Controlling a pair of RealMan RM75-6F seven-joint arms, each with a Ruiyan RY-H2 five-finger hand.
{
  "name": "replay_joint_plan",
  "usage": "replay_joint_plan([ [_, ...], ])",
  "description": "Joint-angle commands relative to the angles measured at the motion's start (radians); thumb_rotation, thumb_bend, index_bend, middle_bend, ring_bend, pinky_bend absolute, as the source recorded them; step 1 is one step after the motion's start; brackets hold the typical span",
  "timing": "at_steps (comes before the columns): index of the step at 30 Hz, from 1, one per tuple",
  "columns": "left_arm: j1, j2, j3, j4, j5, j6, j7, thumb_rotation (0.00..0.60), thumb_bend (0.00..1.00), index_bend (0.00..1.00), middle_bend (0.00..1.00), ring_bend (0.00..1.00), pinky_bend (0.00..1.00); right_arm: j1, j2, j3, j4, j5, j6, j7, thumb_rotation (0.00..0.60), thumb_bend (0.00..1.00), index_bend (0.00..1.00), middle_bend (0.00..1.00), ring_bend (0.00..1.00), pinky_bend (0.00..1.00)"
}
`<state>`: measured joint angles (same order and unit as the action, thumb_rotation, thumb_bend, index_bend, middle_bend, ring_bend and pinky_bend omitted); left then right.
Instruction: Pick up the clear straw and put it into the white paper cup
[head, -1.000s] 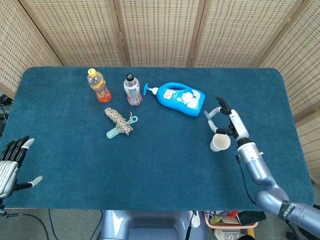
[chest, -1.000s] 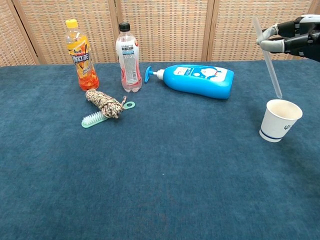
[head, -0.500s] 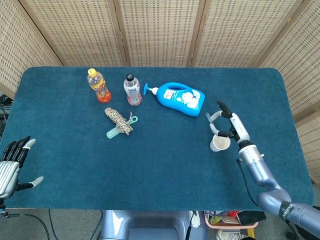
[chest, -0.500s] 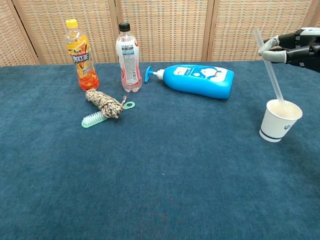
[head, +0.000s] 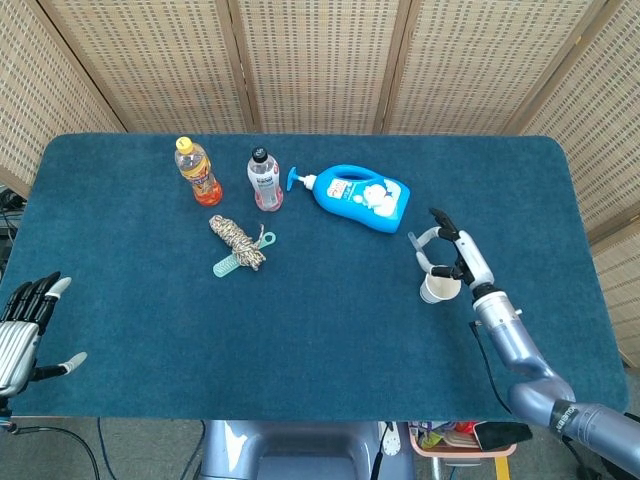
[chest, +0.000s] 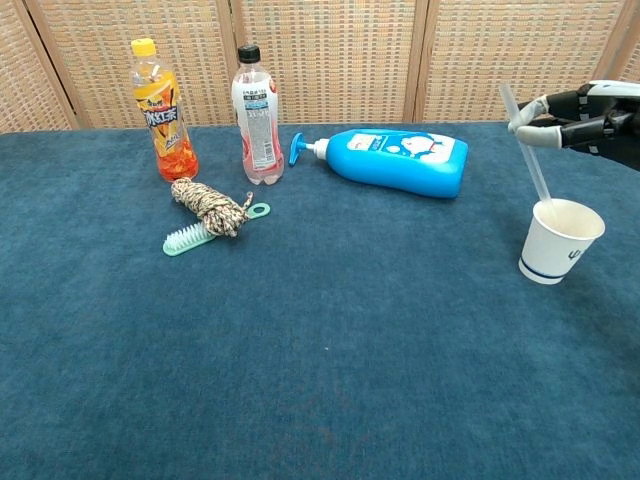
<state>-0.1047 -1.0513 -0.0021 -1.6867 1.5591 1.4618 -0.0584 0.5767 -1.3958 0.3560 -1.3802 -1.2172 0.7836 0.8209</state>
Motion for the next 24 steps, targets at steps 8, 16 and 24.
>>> replay_joint_plan([
  [8,-0.001,-0.002,0.001,-0.003,0.001,-0.003,0.004,0.6,0.16,0.0,0.0,0.0,0.0,0.008,-0.042,-0.022,0.064,0.003,-0.015,0.021,0.6,0.48,0.69,0.1,0.0,0.02],
  [16,-0.003,-0.002,0.001,-0.005,-0.003,-0.007,0.008,0.6,0.16,0.0,0.0,0.0,0.0,0.006,-0.05,-0.042,0.09,-0.034,-0.011,0.062,0.6,0.48,0.69,0.1,0.0,0.02],
  [24,-0.004,-0.003,0.002,-0.007,-0.002,-0.008,0.01,0.6,0.16,0.0,0.0,0.0,0.0,0.006,-0.056,-0.055,0.115,-0.054,-0.01,0.094,0.6,0.48,0.69,0.09,0.0,0.02],
])
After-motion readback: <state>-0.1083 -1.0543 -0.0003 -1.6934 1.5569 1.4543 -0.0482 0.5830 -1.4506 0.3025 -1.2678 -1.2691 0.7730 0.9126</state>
